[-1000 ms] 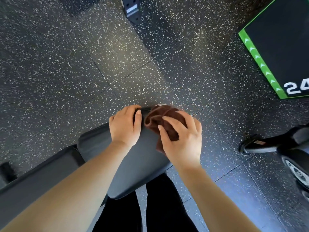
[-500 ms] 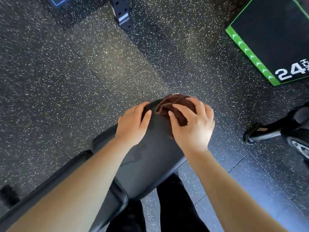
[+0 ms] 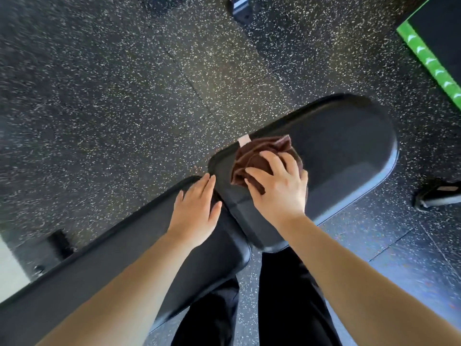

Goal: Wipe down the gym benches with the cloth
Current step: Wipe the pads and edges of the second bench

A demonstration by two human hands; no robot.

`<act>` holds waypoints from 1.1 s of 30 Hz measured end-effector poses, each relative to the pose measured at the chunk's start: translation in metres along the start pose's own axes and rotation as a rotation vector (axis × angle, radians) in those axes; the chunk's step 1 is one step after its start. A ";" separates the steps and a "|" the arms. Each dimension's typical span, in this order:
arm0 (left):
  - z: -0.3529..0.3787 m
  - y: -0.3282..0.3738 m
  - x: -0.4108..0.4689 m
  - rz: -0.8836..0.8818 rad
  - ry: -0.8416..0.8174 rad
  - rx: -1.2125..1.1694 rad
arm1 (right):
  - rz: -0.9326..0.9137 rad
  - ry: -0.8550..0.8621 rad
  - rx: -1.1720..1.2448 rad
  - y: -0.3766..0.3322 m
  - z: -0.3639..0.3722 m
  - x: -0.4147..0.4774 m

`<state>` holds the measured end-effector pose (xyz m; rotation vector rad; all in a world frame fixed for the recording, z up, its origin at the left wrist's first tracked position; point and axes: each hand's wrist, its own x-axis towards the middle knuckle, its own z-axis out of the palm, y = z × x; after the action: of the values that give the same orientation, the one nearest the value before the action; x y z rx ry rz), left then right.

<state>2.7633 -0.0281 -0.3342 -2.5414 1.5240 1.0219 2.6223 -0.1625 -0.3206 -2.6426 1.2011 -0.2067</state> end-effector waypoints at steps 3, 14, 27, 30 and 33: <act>0.019 -0.015 -0.018 -0.048 -0.048 0.009 | -0.100 -0.057 -0.019 -0.002 0.004 -0.017; 0.048 -0.006 -0.025 -0.136 0.086 0.005 | -0.219 -0.271 -0.024 -0.028 0.008 0.052; 0.090 0.041 -0.035 -0.478 0.322 -0.286 | -0.410 -0.397 -0.054 -0.001 -0.004 -0.014; 0.103 0.035 -0.047 -0.424 0.337 -0.230 | -0.385 -0.371 -0.058 0.003 -0.004 -0.034; 0.112 0.030 -0.053 -0.375 0.368 -0.193 | -0.340 -0.323 -0.035 0.004 -0.001 -0.050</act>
<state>2.6642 0.0336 -0.3846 -3.1229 0.9651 0.7121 2.5866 -0.1279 -0.3222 -2.7566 0.6593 0.1817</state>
